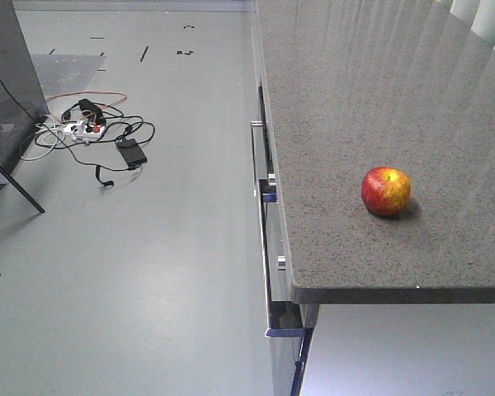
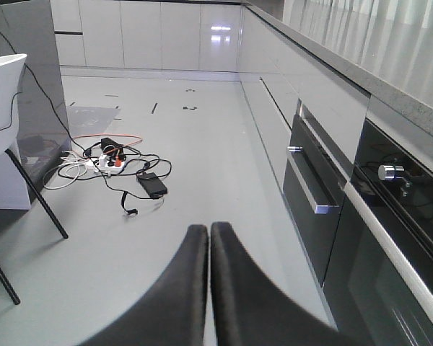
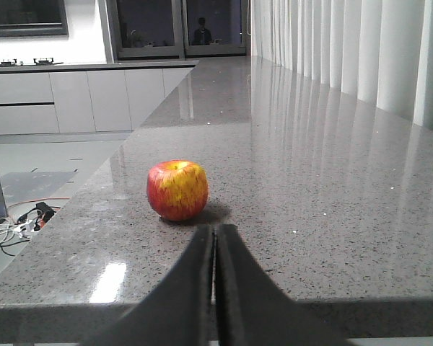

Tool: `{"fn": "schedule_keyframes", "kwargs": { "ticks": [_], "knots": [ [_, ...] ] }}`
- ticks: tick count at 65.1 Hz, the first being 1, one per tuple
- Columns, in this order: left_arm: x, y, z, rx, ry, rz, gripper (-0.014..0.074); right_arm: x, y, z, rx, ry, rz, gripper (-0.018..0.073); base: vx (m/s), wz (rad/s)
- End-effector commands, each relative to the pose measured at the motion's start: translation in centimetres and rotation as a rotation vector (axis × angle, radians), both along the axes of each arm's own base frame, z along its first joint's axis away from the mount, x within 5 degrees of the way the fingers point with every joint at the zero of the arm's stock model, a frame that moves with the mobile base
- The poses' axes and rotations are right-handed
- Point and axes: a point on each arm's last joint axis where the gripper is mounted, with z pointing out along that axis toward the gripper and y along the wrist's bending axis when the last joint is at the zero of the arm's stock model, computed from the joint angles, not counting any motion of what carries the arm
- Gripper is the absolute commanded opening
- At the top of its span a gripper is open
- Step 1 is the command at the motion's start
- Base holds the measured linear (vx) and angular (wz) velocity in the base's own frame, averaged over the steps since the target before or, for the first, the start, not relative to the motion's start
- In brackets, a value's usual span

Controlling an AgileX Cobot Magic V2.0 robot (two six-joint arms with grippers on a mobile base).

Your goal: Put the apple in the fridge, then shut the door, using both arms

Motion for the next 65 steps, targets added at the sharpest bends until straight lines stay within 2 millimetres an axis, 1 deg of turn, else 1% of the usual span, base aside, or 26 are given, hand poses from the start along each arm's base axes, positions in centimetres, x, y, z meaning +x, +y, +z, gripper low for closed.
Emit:
{"fn": "schedule_keyframes", "kwargs": {
  "ticks": [1,7,13,19,22,25,27,30,34,38,41,44,45,49,50,55,60,61,65],
  "knots": [
    [-0.1,-0.2,1.4,0.000,-0.106,-0.017,-0.0007,0.0,0.1,0.7,-0.021,-0.082,0.012,-0.0003,0.00,0.00],
    [-0.1,-0.2,1.4,0.000,-0.106,-0.017,-0.0007,-0.1,0.1,0.8,0.002,-0.102,0.015,-0.0003,0.00,0.00],
    [-0.1,-0.2,1.4,0.000,-0.106,-0.017,-0.0007,-0.2,0.1,1.5,0.173,-0.172,0.031,-0.0003,0.00,0.00],
    [-0.1,-0.2,1.4,0.000,-0.106,-0.017,-0.0007,-0.3,0.1,2.1,0.219,-0.241,0.039,-0.0003,0.00,0.00],
    [-0.1,-0.2,1.4,0.000,-0.106,-0.017,-0.0007,-0.4,0.0,2.4,0.289,-0.277,0.044,-0.0003,0.00,0.00],
    [-0.1,-0.2,1.4,0.000,-0.106,-0.017,-0.0007,-0.5,-0.1,2.8,0.350,-0.288,0.050,-0.0003,0.00,0.00],
    [-0.1,-0.2,1.4,0.000,-0.106,-0.017,-0.0007,-0.5,-0.1,3.0,0.357,-0.280,0.050,-0.0003,0.00,0.00],
    [-0.1,-0.2,1.4,0.000,-0.106,-0.017,-0.0007,-0.7,0.0,3.9,0.344,-0.273,0.052,-0.0001,0.00,0.00],
    [-0.1,-0.2,1.4,0.000,-0.106,-0.017,-0.0007,-1.0,0.1,5.6,0.310,-0.243,0.050,0.0001,0.00,0.00],
    [-0.1,-0.2,1.4,0.000,-0.106,-0.017,-0.0007,-1.3,0.1,7.6,0.257,-0.189,0.037,0.0008,0.00,0.00],
    [-0.1,-0.2,1.4,0.000,-0.106,-0.017,-0.0007,-1.6,0.0,9.8,0.194,-0.169,0.022,0.0019,0.00,0.00],
    [-0.1,-0.2,1.4,0.000,-0.106,-0.017,-0.0007,-1.6,0.0,11.4,0.144,-0.141,0.011,0.0041,0.00,0.00],
    [-0.1,-0.2,1.4,0.000,-0.106,-0.017,-0.0007,-1.6,0.0,12.1,0.122,-0.127,0.007,0.0053,0.00,0.00],
    [-0.1,-0.2,1.4,0.000,-0.106,-0.017,-0.0007,-1.2,0.0,14.0,0.065,-0.072,0.000,0.0099,0.00,0.00],
    [-0.1,-0.2,1.4,0.000,-0.106,-0.017,-0.0007,-1.3,0.0,14.8,0.046,-0.071,0.003,0.0113,0.00,0.00],
    [-0.1,-0.2,1.4,0.000,-0.106,-0.017,-0.0007,-0.5,0.2,17.0,-0.021,-0.012,0.026,0.0235,0.00,0.00],
    [-0.1,-0.2,1.4,0.000,-0.106,-0.017,-0.0007,0.6,0.6,18.9,-0.080,0.043,0.068,0.0391,0.00,0.00],
    [-0.1,-0.2,1.4,0.000,-0.106,-0.017,-0.0007,1.1,0.7,19.2,-0.095,0.057,0.079,0.0435,0.00,0.00],
    [-0.1,-0.2,1.4,0.000,-0.106,-0.017,-0.0007,2.0,0.9,20.3,-0.126,0.051,0.100,0.0561,0.00,0.00]
  ]
}}
